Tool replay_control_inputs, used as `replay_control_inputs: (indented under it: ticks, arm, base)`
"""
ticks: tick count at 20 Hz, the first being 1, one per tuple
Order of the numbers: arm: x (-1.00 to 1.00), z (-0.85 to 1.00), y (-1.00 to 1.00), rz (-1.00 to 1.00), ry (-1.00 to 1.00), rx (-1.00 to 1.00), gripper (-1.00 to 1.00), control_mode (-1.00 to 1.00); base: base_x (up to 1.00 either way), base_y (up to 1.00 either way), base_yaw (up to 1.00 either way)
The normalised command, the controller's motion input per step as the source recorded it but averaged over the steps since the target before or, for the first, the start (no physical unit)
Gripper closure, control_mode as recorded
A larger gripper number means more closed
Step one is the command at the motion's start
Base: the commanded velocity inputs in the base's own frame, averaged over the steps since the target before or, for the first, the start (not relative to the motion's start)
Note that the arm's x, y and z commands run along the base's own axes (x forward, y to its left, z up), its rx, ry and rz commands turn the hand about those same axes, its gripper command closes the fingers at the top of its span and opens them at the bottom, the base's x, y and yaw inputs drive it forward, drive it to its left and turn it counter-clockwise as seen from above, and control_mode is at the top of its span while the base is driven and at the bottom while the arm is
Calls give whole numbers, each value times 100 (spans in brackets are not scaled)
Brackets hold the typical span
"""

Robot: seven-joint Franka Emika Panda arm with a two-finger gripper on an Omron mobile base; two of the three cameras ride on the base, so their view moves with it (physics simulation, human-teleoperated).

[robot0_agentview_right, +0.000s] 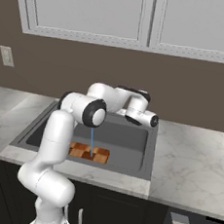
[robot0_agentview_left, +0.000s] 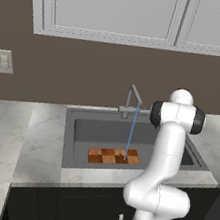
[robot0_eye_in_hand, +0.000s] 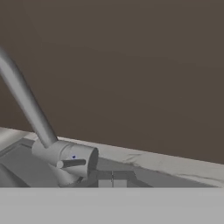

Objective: Turn on the sink faucet with hot water and rinse the cutting board for ten seconds, then turn off the faucet. Push the cutting board to reach the water if necessary.

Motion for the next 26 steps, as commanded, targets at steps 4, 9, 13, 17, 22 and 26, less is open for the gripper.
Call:
replay_control_inputs:
  ticks: [4, 9, 13, 17, 22, 26]
  arm:
    - [6, 0, 3, 0, 0, 0, 100, -100]
    - [5, -1, 5, 0, 0, 0, 100, -100]
    - [0, -2, 10, 0, 0, 0, 100, -100]
    - [0, 0, 11, 0, 0, 0, 100, -100]
    - [0, 0, 13, 0, 0, 0, 100, -100]
    - [0, 0, 12, 0, 0, 0, 100, -100]
  base:
    - [0, 0, 0]
    - [0, 0, 0]
    - [0, 0, 0]
    - [0, 0, 0]
    - [0, 0, 0]
    - [0, 0, 0]
